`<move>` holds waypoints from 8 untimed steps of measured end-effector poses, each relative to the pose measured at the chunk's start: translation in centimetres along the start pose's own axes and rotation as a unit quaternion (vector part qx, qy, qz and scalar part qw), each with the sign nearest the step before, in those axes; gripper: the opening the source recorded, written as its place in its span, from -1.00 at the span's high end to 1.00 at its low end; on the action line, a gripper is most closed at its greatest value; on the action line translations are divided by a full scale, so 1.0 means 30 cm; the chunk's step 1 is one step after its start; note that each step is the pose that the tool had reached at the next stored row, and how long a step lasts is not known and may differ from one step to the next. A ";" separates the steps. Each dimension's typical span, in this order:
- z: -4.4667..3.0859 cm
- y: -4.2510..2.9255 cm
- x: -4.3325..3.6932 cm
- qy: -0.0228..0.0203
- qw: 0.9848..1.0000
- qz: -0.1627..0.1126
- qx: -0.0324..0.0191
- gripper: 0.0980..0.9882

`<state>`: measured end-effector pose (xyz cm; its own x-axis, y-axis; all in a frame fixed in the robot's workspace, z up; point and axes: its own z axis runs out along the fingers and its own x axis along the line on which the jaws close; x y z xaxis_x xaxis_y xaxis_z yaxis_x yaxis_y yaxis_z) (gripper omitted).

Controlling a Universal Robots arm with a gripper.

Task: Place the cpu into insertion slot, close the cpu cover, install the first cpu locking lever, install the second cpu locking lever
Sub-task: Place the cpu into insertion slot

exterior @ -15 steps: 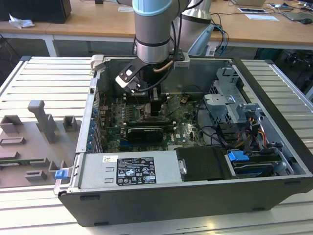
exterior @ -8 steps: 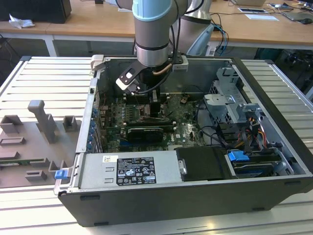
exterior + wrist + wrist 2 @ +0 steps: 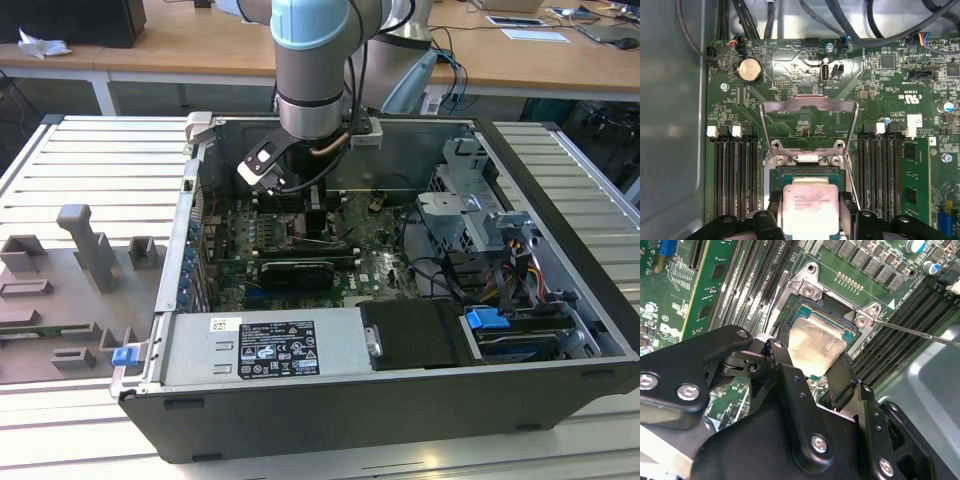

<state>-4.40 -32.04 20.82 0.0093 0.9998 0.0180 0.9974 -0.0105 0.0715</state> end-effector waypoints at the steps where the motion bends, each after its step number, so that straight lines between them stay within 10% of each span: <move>1: 0.004 0.000 0.001 0.000 1.000 -0.001 0.000 0.00; 8: 0.023 -0.002 0.005 0.000 1.000 -0.007 0.000 0.00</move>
<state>-4.40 -31.89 20.13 -0.0048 0.9998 0.0179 0.9974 0.0035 0.0714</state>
